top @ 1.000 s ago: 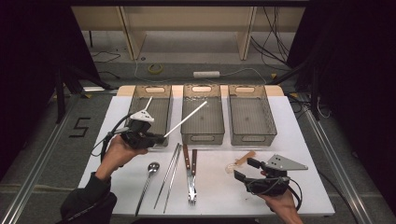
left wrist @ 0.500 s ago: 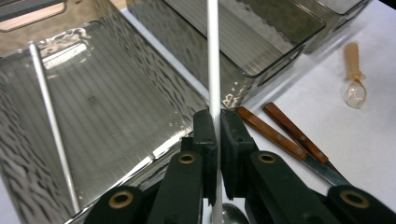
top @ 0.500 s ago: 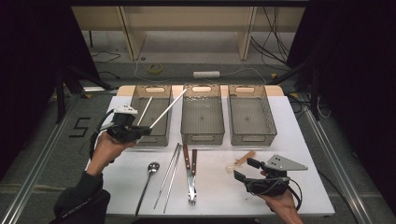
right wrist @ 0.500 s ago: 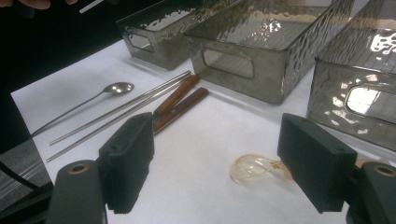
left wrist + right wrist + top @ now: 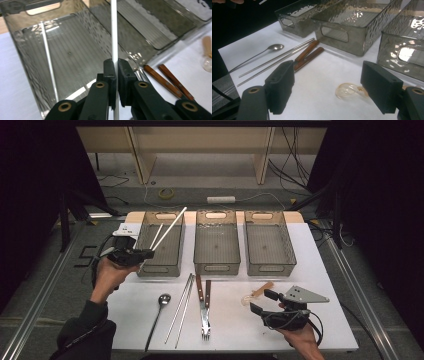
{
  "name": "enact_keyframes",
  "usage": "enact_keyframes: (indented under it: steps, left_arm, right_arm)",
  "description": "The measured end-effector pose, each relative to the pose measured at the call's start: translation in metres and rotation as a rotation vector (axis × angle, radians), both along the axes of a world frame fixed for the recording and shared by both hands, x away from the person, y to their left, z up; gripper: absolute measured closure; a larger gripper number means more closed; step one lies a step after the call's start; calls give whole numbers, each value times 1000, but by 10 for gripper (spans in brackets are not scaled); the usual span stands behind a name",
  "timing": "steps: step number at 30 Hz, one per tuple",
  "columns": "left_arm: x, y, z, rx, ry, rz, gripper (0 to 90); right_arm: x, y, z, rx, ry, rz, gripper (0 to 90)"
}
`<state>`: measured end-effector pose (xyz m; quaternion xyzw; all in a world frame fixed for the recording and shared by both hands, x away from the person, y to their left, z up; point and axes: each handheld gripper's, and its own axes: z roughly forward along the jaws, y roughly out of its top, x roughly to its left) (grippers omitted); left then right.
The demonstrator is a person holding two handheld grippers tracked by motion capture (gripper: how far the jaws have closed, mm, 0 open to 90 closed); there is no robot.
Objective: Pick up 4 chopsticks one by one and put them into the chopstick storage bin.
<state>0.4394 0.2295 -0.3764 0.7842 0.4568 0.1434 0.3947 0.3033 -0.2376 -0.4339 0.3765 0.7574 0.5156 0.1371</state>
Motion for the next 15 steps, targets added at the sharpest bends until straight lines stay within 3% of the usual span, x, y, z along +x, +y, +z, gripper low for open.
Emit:
enact_keyframes:
  steps: [7,15]
  left_arm:
    - [10,6,-5,-5,0,46,856]
    - [20,6,-10,8,-1,65,856]
  right_arm:
    - [0,0,0,1,1,0,283]
    - [1,0,-1,-3,0,0,283]
